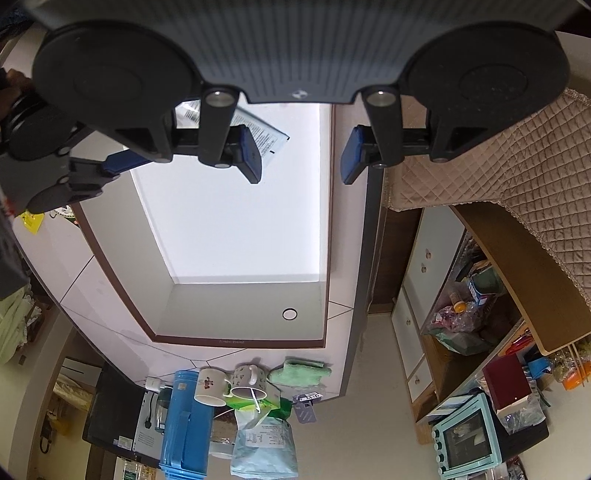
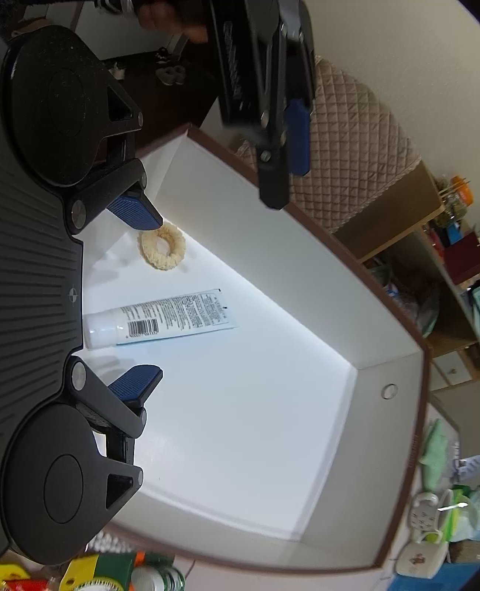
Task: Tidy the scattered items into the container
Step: 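Lower the cream tube into the box and open the right tool, then move both tools back toward the scattered items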
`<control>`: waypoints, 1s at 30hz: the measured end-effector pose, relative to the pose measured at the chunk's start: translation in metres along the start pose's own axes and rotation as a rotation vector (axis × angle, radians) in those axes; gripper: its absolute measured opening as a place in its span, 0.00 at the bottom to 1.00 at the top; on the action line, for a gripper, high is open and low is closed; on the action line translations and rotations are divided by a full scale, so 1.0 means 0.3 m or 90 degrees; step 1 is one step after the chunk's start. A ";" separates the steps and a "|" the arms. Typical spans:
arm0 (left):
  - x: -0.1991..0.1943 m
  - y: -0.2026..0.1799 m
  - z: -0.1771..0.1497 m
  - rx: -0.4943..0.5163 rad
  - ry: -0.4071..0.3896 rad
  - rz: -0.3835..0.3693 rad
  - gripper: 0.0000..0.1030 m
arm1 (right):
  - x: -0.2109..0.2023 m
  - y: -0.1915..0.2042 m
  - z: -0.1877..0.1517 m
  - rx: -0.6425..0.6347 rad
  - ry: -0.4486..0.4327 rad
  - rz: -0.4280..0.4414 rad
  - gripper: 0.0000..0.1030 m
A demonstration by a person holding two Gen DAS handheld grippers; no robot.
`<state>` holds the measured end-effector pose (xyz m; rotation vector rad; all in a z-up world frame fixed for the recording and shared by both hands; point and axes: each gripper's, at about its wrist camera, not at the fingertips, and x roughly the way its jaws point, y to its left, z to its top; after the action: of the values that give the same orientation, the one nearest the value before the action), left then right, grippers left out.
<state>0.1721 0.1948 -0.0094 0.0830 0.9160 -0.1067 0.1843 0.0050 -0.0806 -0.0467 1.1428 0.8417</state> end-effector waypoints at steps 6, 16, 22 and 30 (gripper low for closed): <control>-0.025 -0.027 -0.009 0.004 -0.005 -0.001 0.43 | -0.106 0.023 -0.042 -0.021 -0.028 -0.042 0.81; -0.066 -0.129 -0.042 0.023 -0.008 -0.010 0.51 | -0.230 0.046 -0.148 -0.012 -0.078 -0.085 0.81; -0.104 -0.191 -0.067 0.034 -0.013 -0.006 0.55 | -0.298 0.057 -0.201 -0.017 -0.101 -0.104 0.81; -0.150 -0.264 -0.105 0.039 -0.014 -0.001 0.57 | -0.363 0.035 -0.268 -0.005 -0.112 -0.104 0.81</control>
<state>0.1101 0.1226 0.0053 0.1381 0.8906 -0.1379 0.0989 -0.0842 -0.0244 -0.0708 0.9566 0.6911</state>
